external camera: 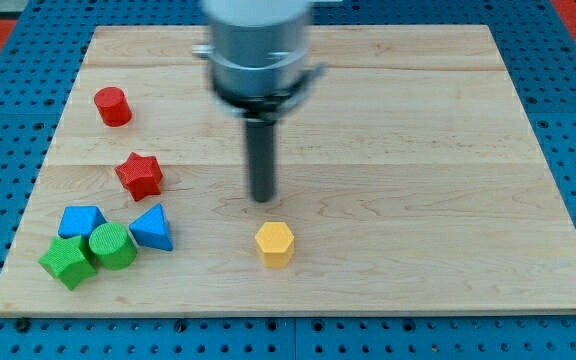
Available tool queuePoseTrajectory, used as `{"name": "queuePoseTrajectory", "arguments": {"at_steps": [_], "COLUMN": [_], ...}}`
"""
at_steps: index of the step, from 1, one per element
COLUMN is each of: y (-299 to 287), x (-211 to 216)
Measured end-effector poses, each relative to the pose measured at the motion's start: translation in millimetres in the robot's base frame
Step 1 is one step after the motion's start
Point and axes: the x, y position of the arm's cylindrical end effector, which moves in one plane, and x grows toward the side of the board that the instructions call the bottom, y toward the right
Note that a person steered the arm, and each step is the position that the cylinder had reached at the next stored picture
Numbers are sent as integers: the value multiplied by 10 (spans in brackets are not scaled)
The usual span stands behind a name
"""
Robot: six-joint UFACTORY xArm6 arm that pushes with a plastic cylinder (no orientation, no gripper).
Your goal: Move the yellow hexagon to the bottom center of the board
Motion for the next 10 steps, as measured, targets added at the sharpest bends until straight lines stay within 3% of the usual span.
{"name": "queuePoseTrajectory", "arguments": {"at_steps": [2, 4, 5, 6, 7, 8, 9, 10], "y": [-60, 175, 280, 287, 653, 1019, 900, 175], "x": [610, 327, 583, 298, -298, -1171, -2195, -2606]}}
